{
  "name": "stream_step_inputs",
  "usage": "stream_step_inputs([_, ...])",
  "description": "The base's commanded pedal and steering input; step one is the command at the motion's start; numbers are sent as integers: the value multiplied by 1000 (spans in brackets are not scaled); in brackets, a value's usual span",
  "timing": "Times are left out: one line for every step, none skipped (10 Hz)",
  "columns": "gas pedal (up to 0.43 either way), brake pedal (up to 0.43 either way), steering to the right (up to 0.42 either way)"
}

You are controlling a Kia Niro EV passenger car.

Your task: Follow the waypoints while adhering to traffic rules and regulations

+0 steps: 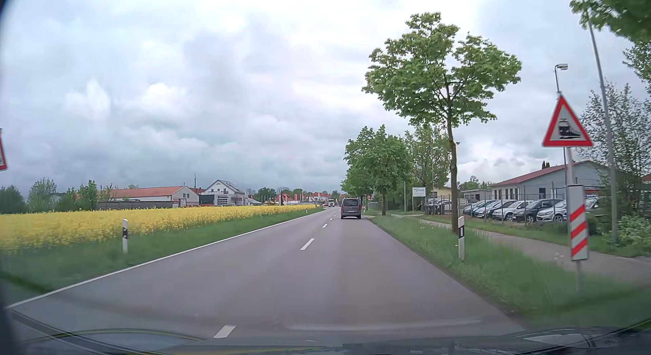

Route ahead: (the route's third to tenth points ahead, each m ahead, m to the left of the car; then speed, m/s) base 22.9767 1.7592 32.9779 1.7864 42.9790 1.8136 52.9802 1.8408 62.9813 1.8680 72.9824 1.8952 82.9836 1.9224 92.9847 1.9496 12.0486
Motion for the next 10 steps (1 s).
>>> stream_step_inputs([157, 12, 4])
stream_step_inputs([157, 12, 4])
stream_step_inputs([157, 12, 4])
stream_step_inputs([157, 12, 4])
stream_step_inputs([157, 12, 3])
stream_step_inputs([169, 12, 2])
stream_step_inputs([169, 12, 0])
stream_step_inputs([169, 12, 1])
stream_step_inputs([169, 12, 1])
stream_step_inputs([169, 12, 0])
